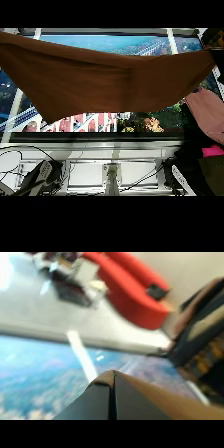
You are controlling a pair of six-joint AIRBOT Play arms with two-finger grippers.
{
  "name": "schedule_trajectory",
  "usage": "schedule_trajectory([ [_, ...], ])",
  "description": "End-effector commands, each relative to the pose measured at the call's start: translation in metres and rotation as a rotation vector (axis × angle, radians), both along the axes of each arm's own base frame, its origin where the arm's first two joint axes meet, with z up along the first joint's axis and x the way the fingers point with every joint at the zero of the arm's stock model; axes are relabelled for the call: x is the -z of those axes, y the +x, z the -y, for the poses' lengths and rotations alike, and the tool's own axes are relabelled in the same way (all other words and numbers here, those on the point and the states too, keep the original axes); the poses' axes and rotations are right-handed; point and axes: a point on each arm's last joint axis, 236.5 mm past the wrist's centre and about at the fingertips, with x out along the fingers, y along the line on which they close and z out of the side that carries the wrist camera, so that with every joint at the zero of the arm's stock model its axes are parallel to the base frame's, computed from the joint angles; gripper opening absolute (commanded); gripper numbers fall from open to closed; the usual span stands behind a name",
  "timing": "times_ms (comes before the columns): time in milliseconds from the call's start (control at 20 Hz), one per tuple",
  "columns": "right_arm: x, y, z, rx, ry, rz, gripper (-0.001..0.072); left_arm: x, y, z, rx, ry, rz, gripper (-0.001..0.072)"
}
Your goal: Fold the clothes and pants, and hang the long-sleeved shirts on hangers.
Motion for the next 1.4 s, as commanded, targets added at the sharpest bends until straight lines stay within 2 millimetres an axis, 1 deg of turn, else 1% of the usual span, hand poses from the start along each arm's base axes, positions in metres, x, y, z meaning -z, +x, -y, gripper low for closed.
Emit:
schedule_trajectory([
  [0, 0.001, 0.042, 0.023, 0.104, 0.003, 0.020, 0.0012, 0.013, 0.016, -0.038, -0.155, -0.003, -0.050, 0.0016],
  [50, 0.009, 0.063, 0.022, 0.113, 0.028, 0.007, 0.0013, 0.016, 0.024, -0.045, -0.174, -0.018, -0.052, 0.0016],
  [100, 0.022, 0.086, 0.021, 0.112, 0.043, -0.016, 0.0013, 0.024, 0.033, -0.051, -0.186, -0.029, -0.065, 0.0016],
  [200, 0.057, 0.131, 0.021, 0.121, 0.053, -0.076, 0.0013, 0.047, 0.057, -0.056, -0.179, -0.054, -0.110, 0.0015],
  [300, 0.096, 0.168, 0.019, 0.122, 0.071, -0.144, 0.0013, 0.080, 0.085, -0.051, -0.140, -0.099, -0.178, 0.0015],
  [400, 0.122, 0.190, 0.016, 0.120, 0.078, -0.179, 0.0014, 0.113, 0.108, -0.039, -0.092, -0.132, -0.247, 0.0015],
  [450, 0.127, 0.196, 0.014, 0.119, 0.070, -0.179, 0.0014, 0.127, 0.117, -0.032, -0.068, -0.143, -0.278, 0.0014],
  [500, 0.129, 0.198, 0.011, 0.113, 0.046, -0.173, 0.0013, 0.143, 0.123, -0.024, -0.049, -0.130, -0.313, 0.0013],
  [550, 0.127, 0.196, 0.007, 0.104, 0.008, -0.167, 0.0013, 0.159, 0.126, -0.020, -0.043, -0.068, -0.352, 0.0013],
  [600, 0.123, 0.192, 0.004, 0.097, -0.033, -0.164, 0.0013, 0.177, 0.126, -0.020, -0.054, 0.026, -0.412, 0.0012],
  [650, 0.118, 0.188, 0.001, 0.089, -0.068, -0.167, 0.0013, 0.191, 0.123, -0.027, -0.091, 0.126, -0.479, 0.0012],
  [700, 0.111, 0.182, -0.002, 0.081, -0.101, -0.172, 0.0013, 0.198, 0.119, -0.040, -0.142, 0.236, -0.543, 0.0012],
  [750, 0.103, 0.176, -0.004, 0.075, -0.126, -0.173, 0.0013, 0.195, 0.114, -0.050, -0.183, 0.321, -0.577, 0.0012],
  [800, 0.091, 0.169, -0.007, 0.070, -0.146, -0.167, 0.0013, 0.181, 0.111, -0.055, -0.206, 0.383, -0.580, 0.0013],
  [900, 0.063, 0.154, -0.012, 0.059, -0.169, -0.141, 0.0013, 0.142, 0.106, -0.048, -0.186, 0.441, -0.538, 0.0013],
  [1000, 0.037, 0.130, -0.020, 0.035, -0.192, -0.137, 0.0013, 0.104, 0.090, -0.034, -0.146, 0.480, -0.508, 0.0013],
  [1150, 0.005, 0.086, -0.037, -0.010, -0.248, -0.130, 0.0012, 0.048, 0.054, -0.014, -0.134, 0.543, -0.414, 0.0014],
  [1250, -0.009, 0.059, -0.045, -0.025, -0.304, -0.128, 0.0012, 0.015, 0.028, -0.005, -0.149, 0.601, -0.322, 0.0014],
  [1350, -0.022, 0.042, -0.053, -0.034, -0.344, -0.096, 0.0012, -0.014, 0.001, 0.002, -0.181, 0.657, -0.237, 0.0014],
])
